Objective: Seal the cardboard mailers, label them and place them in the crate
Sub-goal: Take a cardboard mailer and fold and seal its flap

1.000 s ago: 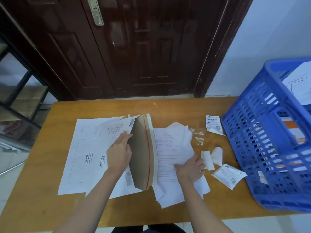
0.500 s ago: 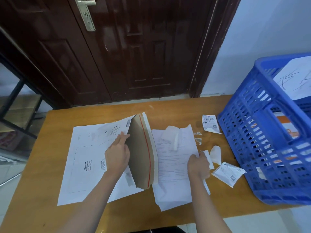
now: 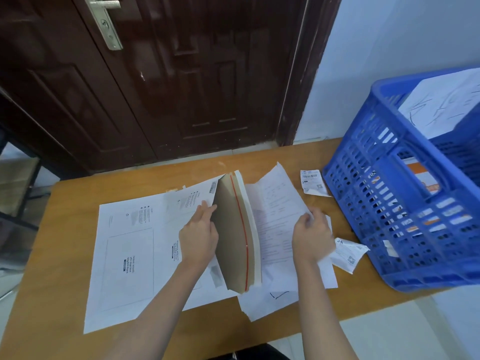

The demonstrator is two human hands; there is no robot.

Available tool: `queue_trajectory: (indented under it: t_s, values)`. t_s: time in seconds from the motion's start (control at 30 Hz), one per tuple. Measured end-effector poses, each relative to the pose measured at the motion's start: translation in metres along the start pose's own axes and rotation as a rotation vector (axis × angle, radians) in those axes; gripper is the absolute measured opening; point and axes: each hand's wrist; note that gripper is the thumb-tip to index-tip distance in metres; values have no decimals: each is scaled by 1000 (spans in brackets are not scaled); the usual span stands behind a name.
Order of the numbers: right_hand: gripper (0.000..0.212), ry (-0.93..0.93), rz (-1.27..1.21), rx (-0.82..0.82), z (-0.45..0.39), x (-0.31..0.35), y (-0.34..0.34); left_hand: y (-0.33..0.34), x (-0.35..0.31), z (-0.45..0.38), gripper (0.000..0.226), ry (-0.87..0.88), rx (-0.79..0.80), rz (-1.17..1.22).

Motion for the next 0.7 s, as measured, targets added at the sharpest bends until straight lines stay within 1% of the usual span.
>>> queue_trajectory:
  t_s: [0.07, 0.23, 0.33, 0.43, 0.5, 0.57, 0.63, 0.7]
  values:
    - [20, -9, 6, -27, -4, -3, -5, 3, -3, 0, 37, 11, 12, 0]
    - [18, 100, 46, -77, -17, -12, -15, 5, -3, -4, 37, 47, 46, -41]
    - [21, 142, -1, -122, -23, -15, -21, 1, 1, -9, 40, 97, 74, -111]
    - [21, 244, -51, -134, -29, -15, -23, -4, 6, -14, 44, 104, 103, -159]
    - [20, 373, -93, -118, -36, -14, -26, -6, 10, -17, 46, 95, 119, -180]
    - [20, 477, -152, -67, -41, -13, -28, -7, 15, -20, 47, 85, 128, -182]
    - [19, 517, -234, 6, -43, -11, -27, -8, 18, -24, 48, 55, 139, -190]
    - [19, 517, -286, 72, -41, -4, -24, -9, 18, -26, 49, 23, 144, -215]
Point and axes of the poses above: each hand's wrist, its own z-axis away from the middle knuckle, its own y-axis out of the palm, x = y × z, and after that the axes turned 7 degrees about -x, right-handed
